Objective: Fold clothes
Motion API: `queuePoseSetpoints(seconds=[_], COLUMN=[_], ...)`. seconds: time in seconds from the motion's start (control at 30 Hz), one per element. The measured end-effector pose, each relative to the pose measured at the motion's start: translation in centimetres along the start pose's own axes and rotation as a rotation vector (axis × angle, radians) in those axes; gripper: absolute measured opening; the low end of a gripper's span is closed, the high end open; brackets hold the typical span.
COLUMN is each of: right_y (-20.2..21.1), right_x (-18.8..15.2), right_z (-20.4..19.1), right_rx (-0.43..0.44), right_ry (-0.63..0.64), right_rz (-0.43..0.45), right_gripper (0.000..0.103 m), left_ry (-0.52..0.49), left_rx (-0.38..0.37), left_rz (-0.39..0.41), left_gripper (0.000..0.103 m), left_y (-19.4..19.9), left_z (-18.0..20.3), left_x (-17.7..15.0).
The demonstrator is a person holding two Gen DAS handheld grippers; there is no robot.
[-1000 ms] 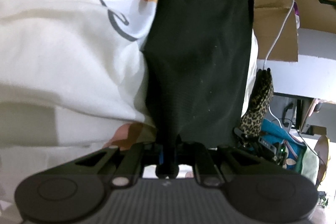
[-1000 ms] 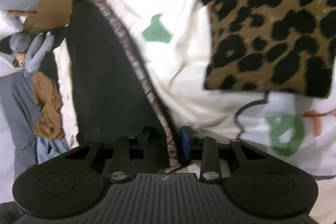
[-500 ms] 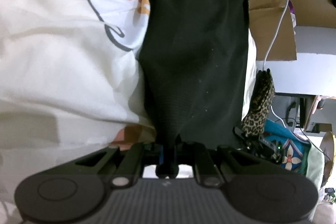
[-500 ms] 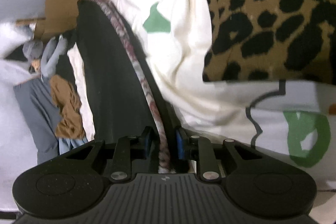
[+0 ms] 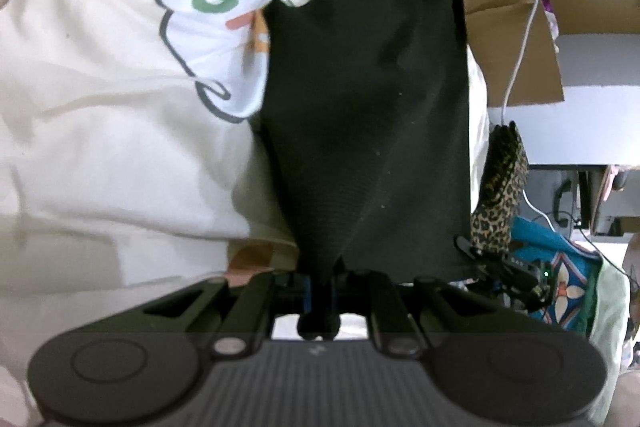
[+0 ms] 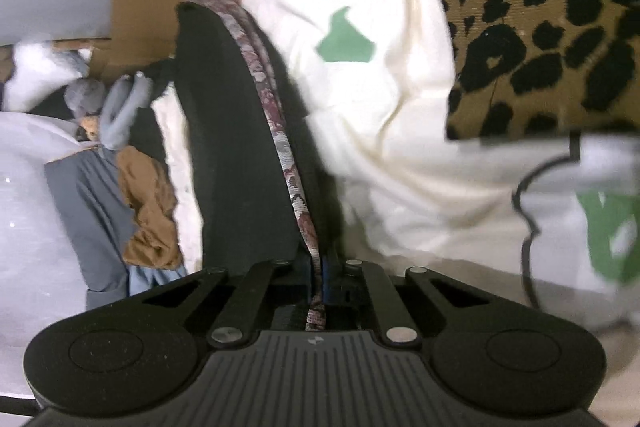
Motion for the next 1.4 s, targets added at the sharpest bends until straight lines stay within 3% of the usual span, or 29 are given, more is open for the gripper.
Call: queuePoseSetpoints(seconds=[0.23, 0.47, 0.67, 0.9, 1.0, 1.03, 1.4], right_y=[1.3, 1.7, 1.7, 0.7, 0.1, -0.1, -2.2], right_x=[-3.1, -6.4, -7.8, -7.2, -7.0, -7.0, -6.8], right_z=[-1.0, -1.2, 0.4, 3.2, 4.0, 4.1, 4.0], right_rx=[0.055, 0.076, 0.035, -0.021, -0.033, -0.034, -0.025], right_ry=[0.035, 0.037, 0.013, -0.031, -0.051, -0.049, -0.049], right_rz=[0.020, -0.023, -0.049, -0.094, -0.100, -0.106, -0.168], right_gripper=[0.002, 0.002, 0.002, 0.003, 0.006, 0.012, 0.012], left_ry=[-0.002, -0.025, -0.021, -0.022, -0.009, 0.000, 0.031], left_rx=[0.027, 0.078, 0.108, 0.150, 0.150, 0.146, 0.122], left_rz=[0.010, -0.006, -0.046, -0.099, -0.105, -0.105, -0.092], left_gripper=[0.008, 0.008, 0.008, 0.008, 0.008, 0.008, 0.008], left_y=[3.3, 5.0, 2.6, -0.4, -0.8, -0.9, -1.4], left_z=[0.1, -0.5, -1.6, -2.7, -3.1, -3.3, -3.6], left_x=[-0.3, -0.6, -0.9, -0.2, -0.1, -0.1, -0.2])
Point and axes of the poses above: each gripper's, at about its wrist camera, not at the fingertips, and y roughly against the way its jaws point, z to its right, x to its top, the point moved 1 cm from there along -y, roughly the way its jaws point, and after that the axes turned 14 degrees about x, right-handed, at the moved point
